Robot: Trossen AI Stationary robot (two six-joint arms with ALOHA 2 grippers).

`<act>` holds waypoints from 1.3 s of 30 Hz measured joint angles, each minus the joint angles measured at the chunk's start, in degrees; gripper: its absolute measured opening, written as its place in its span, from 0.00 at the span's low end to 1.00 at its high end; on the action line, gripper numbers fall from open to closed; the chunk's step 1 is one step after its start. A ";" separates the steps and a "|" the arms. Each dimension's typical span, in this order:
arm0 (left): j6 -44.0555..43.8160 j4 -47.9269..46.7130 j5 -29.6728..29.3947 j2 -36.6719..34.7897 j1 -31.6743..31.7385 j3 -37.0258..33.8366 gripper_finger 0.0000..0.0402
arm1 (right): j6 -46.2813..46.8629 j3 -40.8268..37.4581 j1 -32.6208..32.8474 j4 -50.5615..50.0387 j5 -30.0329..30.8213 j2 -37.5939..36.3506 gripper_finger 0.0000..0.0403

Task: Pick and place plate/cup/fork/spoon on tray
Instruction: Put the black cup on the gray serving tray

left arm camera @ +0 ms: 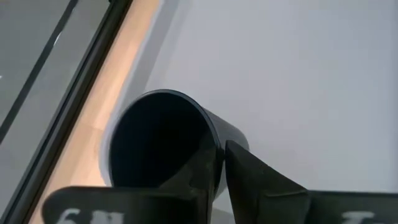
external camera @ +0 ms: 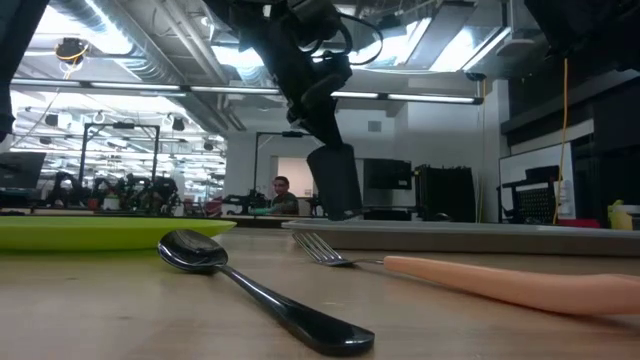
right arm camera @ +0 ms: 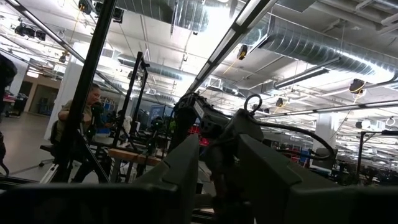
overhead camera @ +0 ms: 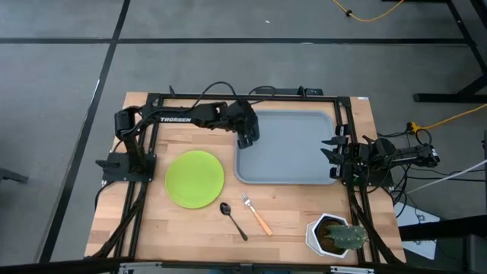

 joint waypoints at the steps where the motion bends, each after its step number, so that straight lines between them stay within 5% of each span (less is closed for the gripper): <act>1: -0.02 -0.02 -0.01 0.00 0.00 0.00 0.08 | 0.00 0.01 0.00 0.00 0.00 0.00 0.30; 18: 0.10 0.32 -0.94 -0.17 0.04 0.00 0.08 | 0.00 0.00 -0.01 -0.44 -0.01 0.00 0.30; 28: 1.40 -8.59 -16.85 -2.26 -0.31 -0.02 0.07 | 0.00 0.00 0.00 -2.34 -0.02 0.00 0.30; 35: -3.74 -20.53 5.50 -3.67 -3.20 -0.34 0.07 | 0.00 0.01 -0.01 -2.78 -0.02 0.00 0.30; 39: -4.60 -11.95 8.79 -1.86 -5.77 -4.18 0.07 | 0.00 0.02 0.00 -3.04 0.00 -0.02 0.30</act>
